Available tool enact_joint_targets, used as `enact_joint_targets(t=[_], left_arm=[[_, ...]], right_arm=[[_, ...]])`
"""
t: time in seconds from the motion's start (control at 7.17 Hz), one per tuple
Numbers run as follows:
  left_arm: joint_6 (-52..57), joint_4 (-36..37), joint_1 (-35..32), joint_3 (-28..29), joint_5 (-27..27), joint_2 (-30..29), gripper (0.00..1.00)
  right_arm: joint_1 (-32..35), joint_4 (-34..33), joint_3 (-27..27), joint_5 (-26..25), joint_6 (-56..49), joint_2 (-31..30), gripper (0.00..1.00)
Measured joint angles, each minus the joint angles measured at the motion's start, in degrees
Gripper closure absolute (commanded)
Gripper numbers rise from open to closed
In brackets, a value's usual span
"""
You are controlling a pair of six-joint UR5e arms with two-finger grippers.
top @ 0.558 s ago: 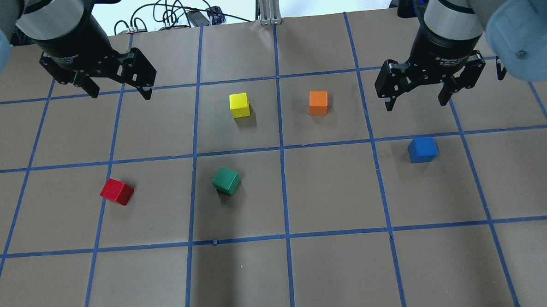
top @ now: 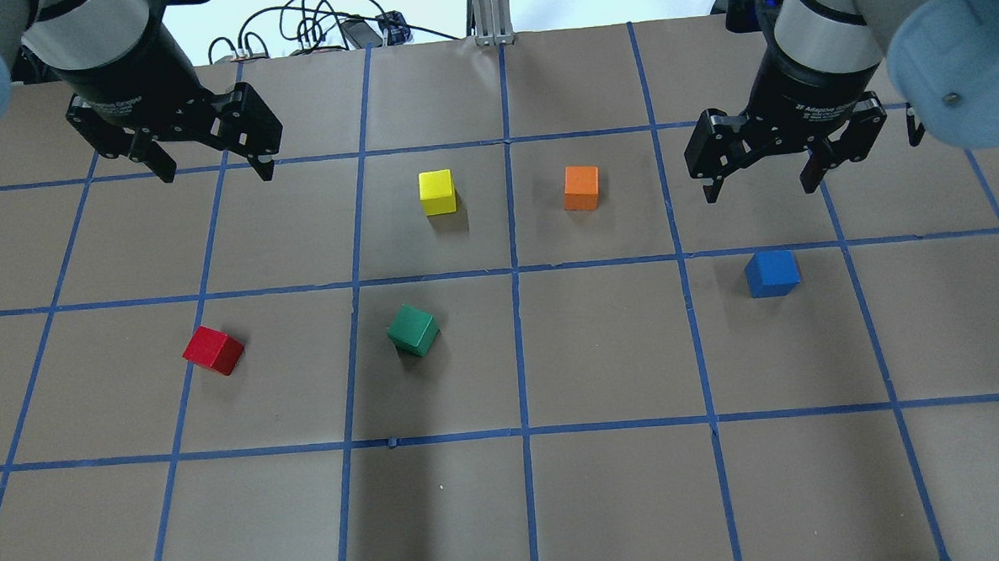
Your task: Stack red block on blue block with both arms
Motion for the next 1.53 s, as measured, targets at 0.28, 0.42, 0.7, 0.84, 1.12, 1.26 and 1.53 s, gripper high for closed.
enact_joint_targets(t=[0.28,0.42,0.7,0.84,1.12,1.26,1.53], left_arm=[[-0.13,-0.27,0.00,0.02,-0.02,0.06,0.00],[-0.14,-0.42,0.00,0.03,-0.02,0.03,0.00],[-0.15,-0.51,0.00,0.05,-0.02,-0.03,0.00],[-0.15,-0.52,0.00,0.00,-0.02,0.00,0.00],[-0.15,-0.52,0.03,-0.08,-0.06,-0.01,0.00],[-0.01,-0.52,0.06,-0.27,-0.02,-0.03,0.00],[1.74,-0.60,1.12,-1.45,-0.02,-0.36,0.00]], right_arm=[[0.00,0.00,0.00,-0.02,-0.06,0.00,0.00],[0.00,0.00,0.00,-0.02,-0.06,0.00,0.00],[0.00,0.00,0.00,-0.02,-0.07,0.00,0.00],[0.00,0.00,0.00,-0.02,-0.07,0.00,0.00],[0.00,0.00,0.02,-0.02,-0.12,0.00,0.00],[0.00,0.00,0.09,-0.02,-0.15,0.00,0.00],[-0.06,0.00,0.30,-0.02,-0.15,-0.03,0.00]])
